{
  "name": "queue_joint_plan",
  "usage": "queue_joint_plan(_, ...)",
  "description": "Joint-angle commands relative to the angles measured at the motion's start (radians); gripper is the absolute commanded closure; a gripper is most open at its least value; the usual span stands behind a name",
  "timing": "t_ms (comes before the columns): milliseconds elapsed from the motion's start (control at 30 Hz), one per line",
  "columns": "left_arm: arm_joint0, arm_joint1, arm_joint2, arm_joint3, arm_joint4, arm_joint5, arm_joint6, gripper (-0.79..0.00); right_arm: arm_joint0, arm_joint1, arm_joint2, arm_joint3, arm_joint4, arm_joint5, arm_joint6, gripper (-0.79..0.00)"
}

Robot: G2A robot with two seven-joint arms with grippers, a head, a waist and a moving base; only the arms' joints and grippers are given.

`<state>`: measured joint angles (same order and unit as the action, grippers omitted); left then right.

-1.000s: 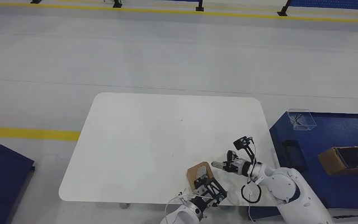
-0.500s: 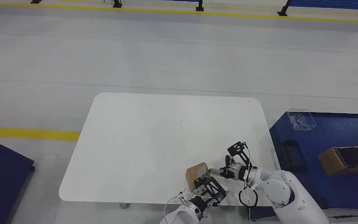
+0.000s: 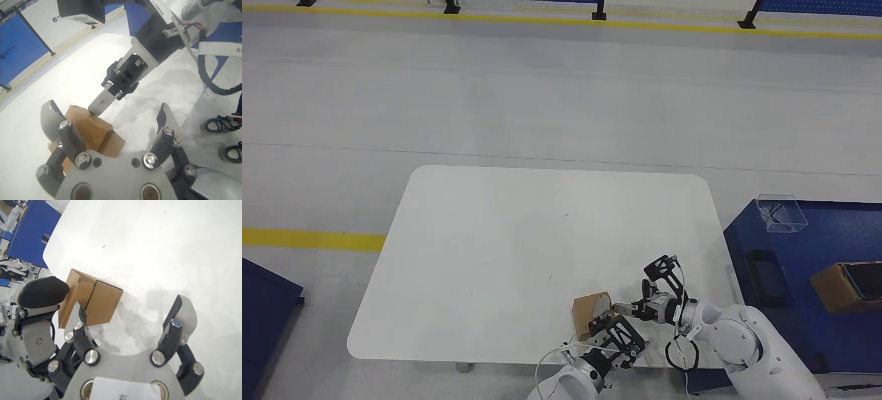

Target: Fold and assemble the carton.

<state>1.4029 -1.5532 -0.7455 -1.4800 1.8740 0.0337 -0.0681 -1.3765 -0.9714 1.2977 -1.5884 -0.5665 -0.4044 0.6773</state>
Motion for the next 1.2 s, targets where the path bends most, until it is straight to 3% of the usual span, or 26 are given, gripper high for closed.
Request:
queue_joint_plan(0,0.000,0.000,0.000,0.001,-0.001,0.000,0.000,-0.785,0.002,0.000,-0.003,0.001,-0.003,0.002,0.000,-0.785)
queue_joint_plan(467,0.033,0.006,-0.027,-0.059,-0.056,0.019,0.042,-0.785,0.010,-0.003,-0.010,-0.009,0.018,0.012,-0.001,-0.785)
queue_joint_plan(700,0.101,0.019,-0.065,-0.201,-0.117,0.028,0.070,-0.785,0.010,-0.003,-0.007,-0.022,0.027,0.017,0.007,-0.785)
queue_joint_plan(933,0.229,0.053,-0.221,-0.447,-0.288,-0.047,0.152,-0.785,0.013,-0.001,0.004,-0.022,0.044,0.019,0.011,-0.785)
queue_joint_plan(1033,0.260,0.066,-0.311,-0.462,-0.297,-0.031,0.165,-0.785,0.015,-0.001,0.013,-0.017,0.058,0.030,0.007,-0.785)
queue_joint_plan(1167,0.236,0.065,-0.344,-0.412,-0.274,0.060,0.016,-0.785,0.025,0.000,0.023,-0.006,0.039,0.047,0.000,-0.785)
